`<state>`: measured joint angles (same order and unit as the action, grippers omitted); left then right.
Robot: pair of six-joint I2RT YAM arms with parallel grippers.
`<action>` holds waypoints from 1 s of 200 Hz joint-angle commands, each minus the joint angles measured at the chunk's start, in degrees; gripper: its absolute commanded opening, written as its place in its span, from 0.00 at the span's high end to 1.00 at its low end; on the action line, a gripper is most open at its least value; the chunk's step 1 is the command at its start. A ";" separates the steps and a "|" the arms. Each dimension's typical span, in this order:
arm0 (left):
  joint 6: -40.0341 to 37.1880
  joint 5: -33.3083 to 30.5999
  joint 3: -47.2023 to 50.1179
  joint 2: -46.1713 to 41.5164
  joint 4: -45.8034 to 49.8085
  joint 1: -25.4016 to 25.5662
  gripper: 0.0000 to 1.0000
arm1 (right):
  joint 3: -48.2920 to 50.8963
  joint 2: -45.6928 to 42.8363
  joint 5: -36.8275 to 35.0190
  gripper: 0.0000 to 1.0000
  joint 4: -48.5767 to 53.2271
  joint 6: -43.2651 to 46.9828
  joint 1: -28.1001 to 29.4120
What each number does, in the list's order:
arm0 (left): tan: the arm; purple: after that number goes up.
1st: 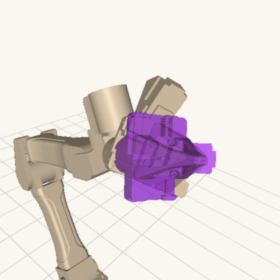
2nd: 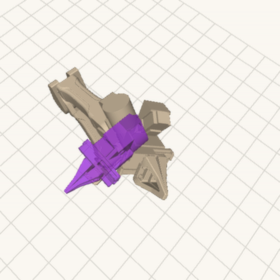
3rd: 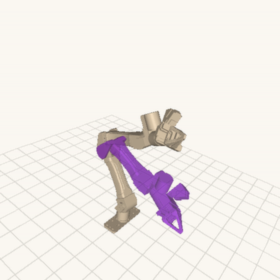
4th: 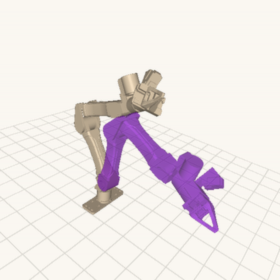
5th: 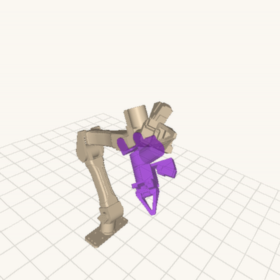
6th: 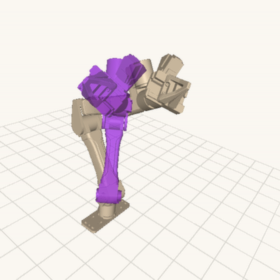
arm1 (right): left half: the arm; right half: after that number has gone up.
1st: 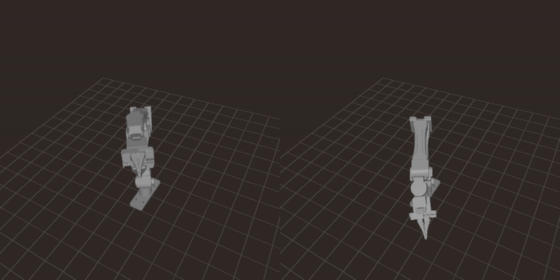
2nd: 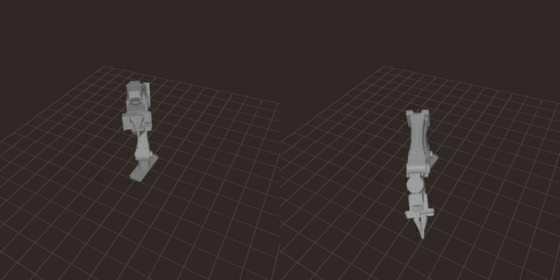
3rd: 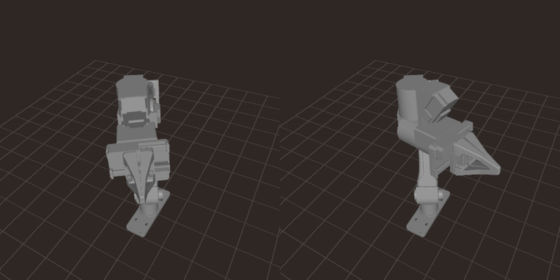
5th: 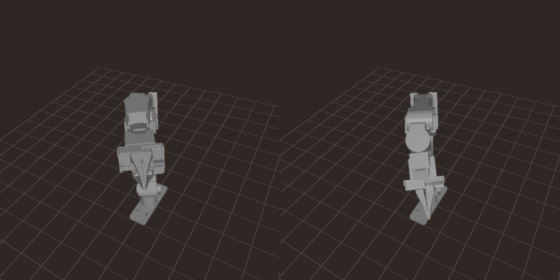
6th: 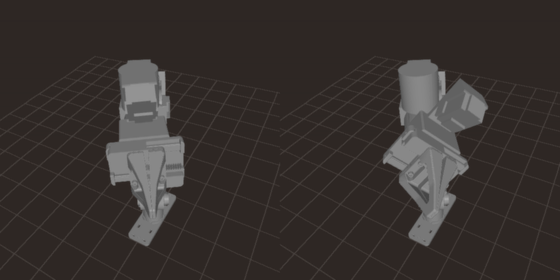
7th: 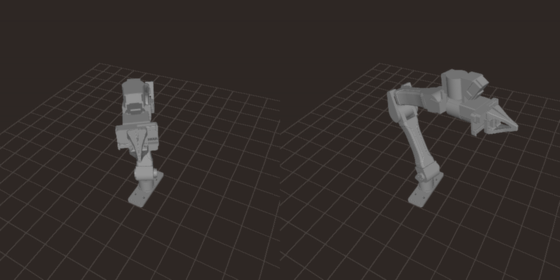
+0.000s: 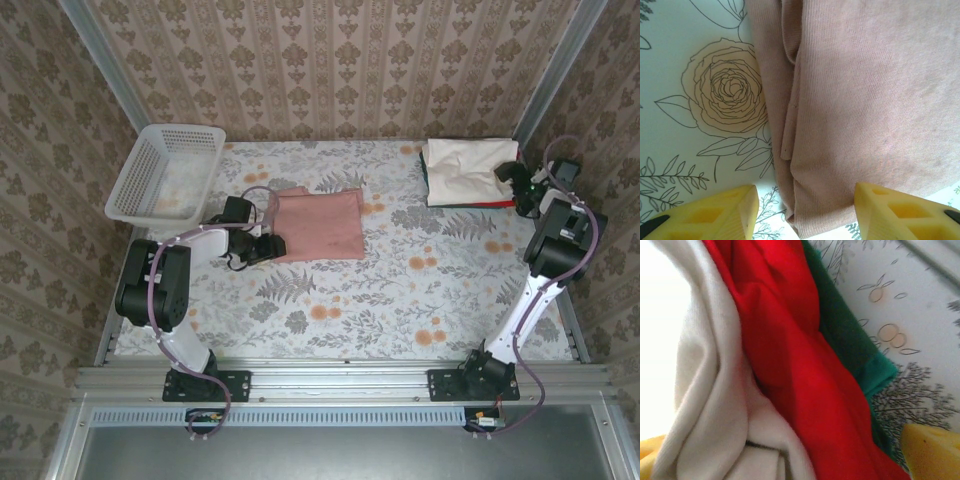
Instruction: Fold and stack the t-shirts
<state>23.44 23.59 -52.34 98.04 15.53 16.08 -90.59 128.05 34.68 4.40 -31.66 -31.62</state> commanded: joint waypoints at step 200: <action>1.73 2.05 2.94 -8.29 0.02 -5.69 0.37 | -12.24 -11.08 -21.14 0.00 33.50 11.71 22.59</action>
<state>23.57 24.82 -49.87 93.45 16.29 10.79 -106.04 129.36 26.61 34.04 -17.61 -9.02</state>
